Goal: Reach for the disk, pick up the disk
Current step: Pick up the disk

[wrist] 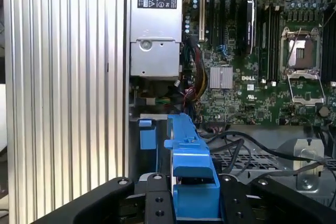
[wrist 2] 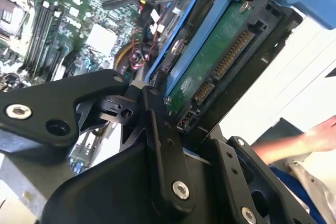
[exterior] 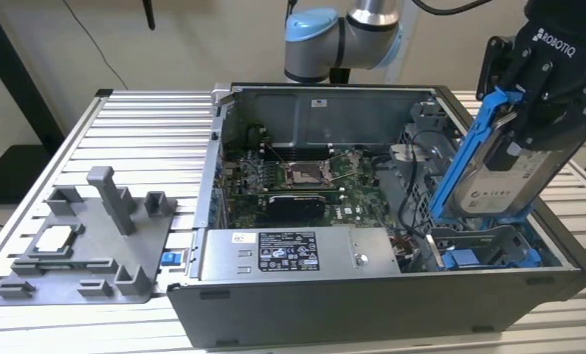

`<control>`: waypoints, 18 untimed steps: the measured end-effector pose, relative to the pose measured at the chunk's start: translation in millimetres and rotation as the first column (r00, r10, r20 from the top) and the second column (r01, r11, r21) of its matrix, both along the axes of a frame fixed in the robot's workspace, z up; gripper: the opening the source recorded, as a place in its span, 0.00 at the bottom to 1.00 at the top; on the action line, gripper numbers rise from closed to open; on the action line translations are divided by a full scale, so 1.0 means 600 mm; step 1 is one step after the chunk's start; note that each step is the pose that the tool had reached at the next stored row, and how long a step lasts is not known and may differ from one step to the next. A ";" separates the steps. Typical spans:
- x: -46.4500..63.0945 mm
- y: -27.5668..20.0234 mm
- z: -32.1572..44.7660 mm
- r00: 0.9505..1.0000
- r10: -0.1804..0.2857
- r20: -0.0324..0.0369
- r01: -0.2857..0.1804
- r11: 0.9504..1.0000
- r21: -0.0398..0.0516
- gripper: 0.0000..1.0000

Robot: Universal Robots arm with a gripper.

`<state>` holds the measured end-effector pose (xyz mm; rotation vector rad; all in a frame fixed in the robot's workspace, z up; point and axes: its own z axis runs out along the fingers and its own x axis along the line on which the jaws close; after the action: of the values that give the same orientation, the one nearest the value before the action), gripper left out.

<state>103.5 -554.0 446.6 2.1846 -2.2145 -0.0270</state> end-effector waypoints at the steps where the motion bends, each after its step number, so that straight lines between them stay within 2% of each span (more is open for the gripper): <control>1: 0.000 -0.0028 -0.003 1.000 0.000 0.000 0.000 1.000 0.000 0.00; 10: 0.001 -0.0335 -0.023 1.000 0.000 0.000 0.000 1.000 0.000 0.00; 18: 0.001 -0.0358 -0.031 1.000 0.005 0.000 -0.005 1.000 0.000 0.00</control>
<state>104.0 -575.4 427.9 2.1897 -2.2091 -0.0265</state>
